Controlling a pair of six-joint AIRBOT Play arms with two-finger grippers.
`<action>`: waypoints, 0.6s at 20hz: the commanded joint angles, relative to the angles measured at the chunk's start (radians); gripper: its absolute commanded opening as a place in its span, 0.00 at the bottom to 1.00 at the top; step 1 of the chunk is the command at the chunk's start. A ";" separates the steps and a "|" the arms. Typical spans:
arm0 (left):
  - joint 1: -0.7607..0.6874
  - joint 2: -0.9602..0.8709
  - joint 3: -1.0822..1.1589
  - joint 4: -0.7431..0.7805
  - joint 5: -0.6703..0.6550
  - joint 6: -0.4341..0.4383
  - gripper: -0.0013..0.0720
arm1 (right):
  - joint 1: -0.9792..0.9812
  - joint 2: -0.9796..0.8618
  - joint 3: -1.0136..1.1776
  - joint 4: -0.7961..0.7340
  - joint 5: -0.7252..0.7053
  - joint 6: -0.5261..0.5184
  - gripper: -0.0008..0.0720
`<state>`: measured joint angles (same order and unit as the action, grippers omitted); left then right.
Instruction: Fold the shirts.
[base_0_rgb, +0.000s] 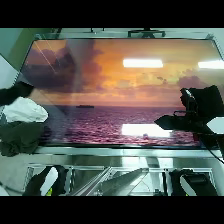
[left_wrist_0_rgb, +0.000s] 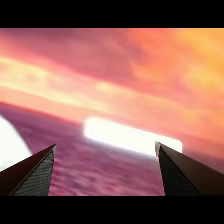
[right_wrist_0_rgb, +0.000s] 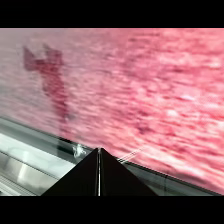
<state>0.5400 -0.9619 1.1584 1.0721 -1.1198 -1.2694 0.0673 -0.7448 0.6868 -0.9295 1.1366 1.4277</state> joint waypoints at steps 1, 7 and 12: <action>0.100 -0.261 0.172 0.047 0.082 0.063 1.00 | 0.001 0.001 0.000 0.000 -0.018 0.000 0.03; 0.071 -0.723 0.468 0.481 -0.083 -0.072 1.00 | 0.001 0.001 0.000 0.004 -0.071 0.000 0.03; 0.083 -0.887 0.565 0.711 -0.320 -0.158 1.00 | 0.001 -0.006 0.000 0.003 -0.075 0.000 0.03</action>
<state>0.6178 -1.7489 1.6657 1.6291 -1.2972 -1.3750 0.0673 -0.7479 0.6868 -0.9257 1.0664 1.4277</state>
